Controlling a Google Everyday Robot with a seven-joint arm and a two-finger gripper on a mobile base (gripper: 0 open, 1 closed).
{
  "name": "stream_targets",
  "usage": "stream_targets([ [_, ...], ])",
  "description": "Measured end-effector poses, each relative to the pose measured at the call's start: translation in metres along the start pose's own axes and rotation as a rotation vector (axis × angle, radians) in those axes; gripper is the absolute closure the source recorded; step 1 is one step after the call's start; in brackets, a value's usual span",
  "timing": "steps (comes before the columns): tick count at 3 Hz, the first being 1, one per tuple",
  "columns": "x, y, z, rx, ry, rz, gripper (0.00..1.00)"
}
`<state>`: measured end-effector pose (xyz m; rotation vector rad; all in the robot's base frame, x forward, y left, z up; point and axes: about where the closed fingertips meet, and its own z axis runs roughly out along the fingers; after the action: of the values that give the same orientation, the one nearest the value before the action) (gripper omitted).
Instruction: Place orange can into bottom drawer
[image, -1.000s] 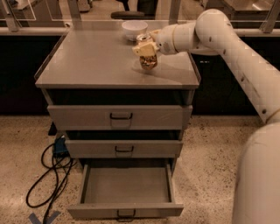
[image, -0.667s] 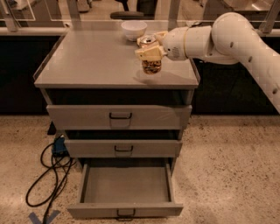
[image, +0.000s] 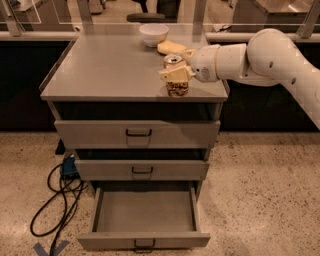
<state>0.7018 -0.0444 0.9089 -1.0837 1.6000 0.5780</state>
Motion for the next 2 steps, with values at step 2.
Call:
stream_targets([
  [2,0.004,0.105,-0.035,-0.082,-0.036,0.015,1.0],
])
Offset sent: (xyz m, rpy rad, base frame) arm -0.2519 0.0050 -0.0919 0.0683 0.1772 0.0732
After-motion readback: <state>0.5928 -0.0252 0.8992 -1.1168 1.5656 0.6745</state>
